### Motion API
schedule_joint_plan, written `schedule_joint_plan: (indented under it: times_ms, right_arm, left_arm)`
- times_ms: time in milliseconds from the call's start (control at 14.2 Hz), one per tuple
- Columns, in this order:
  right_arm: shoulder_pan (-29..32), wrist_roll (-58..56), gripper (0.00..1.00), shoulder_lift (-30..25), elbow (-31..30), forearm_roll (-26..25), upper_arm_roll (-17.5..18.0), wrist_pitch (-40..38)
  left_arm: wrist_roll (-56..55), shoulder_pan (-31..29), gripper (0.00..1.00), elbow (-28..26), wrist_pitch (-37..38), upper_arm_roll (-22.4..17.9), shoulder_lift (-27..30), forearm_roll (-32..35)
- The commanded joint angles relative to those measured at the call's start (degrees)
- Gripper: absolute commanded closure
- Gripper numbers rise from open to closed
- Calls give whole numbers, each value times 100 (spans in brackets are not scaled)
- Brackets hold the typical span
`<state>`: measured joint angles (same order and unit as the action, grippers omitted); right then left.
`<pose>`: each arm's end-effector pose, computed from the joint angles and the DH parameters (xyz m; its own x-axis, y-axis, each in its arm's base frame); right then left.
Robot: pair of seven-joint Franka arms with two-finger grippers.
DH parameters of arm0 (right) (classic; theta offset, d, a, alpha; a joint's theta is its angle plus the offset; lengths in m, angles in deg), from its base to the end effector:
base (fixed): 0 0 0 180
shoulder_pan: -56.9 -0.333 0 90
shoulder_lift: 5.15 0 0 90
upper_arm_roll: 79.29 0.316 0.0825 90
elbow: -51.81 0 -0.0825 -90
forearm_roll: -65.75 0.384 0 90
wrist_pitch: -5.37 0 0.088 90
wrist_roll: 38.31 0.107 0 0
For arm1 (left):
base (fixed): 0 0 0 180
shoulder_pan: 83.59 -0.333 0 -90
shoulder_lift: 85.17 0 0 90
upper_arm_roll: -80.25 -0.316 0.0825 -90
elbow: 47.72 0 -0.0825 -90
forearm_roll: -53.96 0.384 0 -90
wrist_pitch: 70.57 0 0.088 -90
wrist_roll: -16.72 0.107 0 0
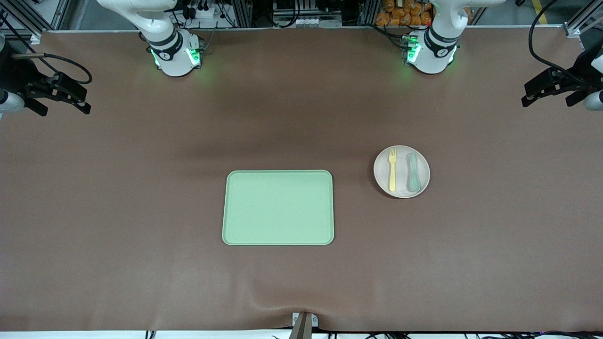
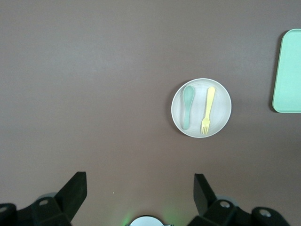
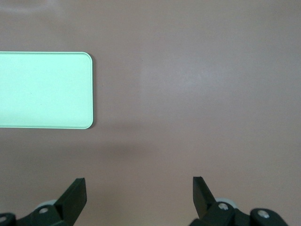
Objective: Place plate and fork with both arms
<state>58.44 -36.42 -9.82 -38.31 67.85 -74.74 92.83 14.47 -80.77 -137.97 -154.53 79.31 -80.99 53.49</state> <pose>0.5235 0.0336 0.6634 0.9992 0.0211 0.0338 0.0222 -0.9993 -0.0312 0.5204 -0.0177 0.6526 0.9993 0.0055 -0.0372 0.0058 -1.0000 0.0079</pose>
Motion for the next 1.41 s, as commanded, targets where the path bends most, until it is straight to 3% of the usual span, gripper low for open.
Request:
schedule_joint_plan:
  times_ms: [0, 423, 775, 1339]
  right_arm:
    - [40, -40, 0, 62, 153, -69, 20, -98]
    - [40, -40, 0, 62, 153, -69, 20, -106]
    - [48, -49, 0, 62, 153, -69, 20, -98]
    - [48, -40, 0, 62, 153, -69, 11, -106]
  left_arm:
    - [23, -18, 0, 210, 161, 6, -145, 116]
    - [-20, 26, 0, 368, 74, 32, -723, 187]
    - [-30, -167, 0, 263, -726, 15, -1602, 160]
    - [-240, -106, 0, -1230, -2456, 85, -1736, 117]
